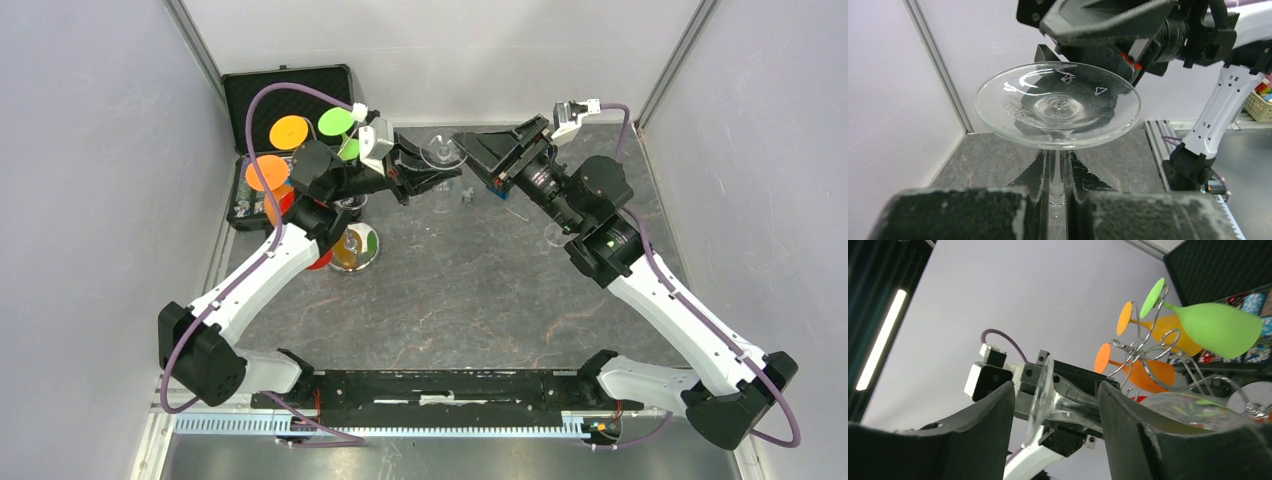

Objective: Take the wine glass off the wine glass rack

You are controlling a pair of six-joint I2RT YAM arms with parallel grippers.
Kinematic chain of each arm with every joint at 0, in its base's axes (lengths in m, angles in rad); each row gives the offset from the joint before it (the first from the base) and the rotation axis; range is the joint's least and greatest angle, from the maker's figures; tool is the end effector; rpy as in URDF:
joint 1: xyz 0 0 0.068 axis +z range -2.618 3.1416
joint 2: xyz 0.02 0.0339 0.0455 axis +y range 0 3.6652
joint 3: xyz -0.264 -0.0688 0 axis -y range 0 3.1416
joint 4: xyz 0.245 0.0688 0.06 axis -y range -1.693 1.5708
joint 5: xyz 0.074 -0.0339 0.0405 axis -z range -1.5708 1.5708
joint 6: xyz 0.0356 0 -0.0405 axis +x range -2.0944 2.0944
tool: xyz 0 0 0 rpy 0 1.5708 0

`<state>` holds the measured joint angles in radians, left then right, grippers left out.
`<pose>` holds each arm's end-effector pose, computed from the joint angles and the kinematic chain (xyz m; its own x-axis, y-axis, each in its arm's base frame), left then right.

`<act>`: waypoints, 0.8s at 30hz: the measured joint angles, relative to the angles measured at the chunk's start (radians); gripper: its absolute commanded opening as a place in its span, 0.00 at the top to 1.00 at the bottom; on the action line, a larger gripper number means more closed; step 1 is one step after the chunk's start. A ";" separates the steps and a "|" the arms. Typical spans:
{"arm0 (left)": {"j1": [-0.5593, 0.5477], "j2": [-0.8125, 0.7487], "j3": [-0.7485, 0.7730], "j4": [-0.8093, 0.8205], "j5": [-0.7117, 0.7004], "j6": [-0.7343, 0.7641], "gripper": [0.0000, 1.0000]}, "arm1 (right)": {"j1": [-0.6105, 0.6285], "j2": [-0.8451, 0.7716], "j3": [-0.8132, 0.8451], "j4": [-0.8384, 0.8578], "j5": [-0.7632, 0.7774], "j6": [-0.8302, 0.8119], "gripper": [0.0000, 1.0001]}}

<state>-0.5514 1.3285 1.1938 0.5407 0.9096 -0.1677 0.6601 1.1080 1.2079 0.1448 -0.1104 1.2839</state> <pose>0.2370 -0.1788 0.4342 0.1749 -0.2279 -0.9578 0.9823 0.1066 0.1540 0.1920 0.1540 0.4604 -0.6114 0.7322 -0.3001 -0.3799 0.0611 0.9230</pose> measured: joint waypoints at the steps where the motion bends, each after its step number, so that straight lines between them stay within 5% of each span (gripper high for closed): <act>1: 0.000 0.000 -0.007 0.027 -0.014 -0.023 0.98 | 0.000 -0.001 -0.007 0.012 0.005 -0.013 0.25; 8: -0.007 -0.002 -0.028 0.073 -0.148 -0.130 0.98 | -0.007 -0.092 -0.153 0.090 0.095 -0.105 0.14; 16: -0.009 -0.010 -0.009 0.117 -0.513 -0.357 0.98 | -0.011 -0.350 -0.376 0.153 0.192 -0.267 0.05; 24: -0.009 -0.040 -0.009 0.121 -0.743 -0.611 0.98 | -0.011 -0.236 -0.403 0.356 0.023 -0.296 0.16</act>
<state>-0.5606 1.2884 1.1847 0.6613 0.1669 -0.7788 0.6495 0.8722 0.8047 0.5011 -0.0872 0.9874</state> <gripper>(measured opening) 0.112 0.912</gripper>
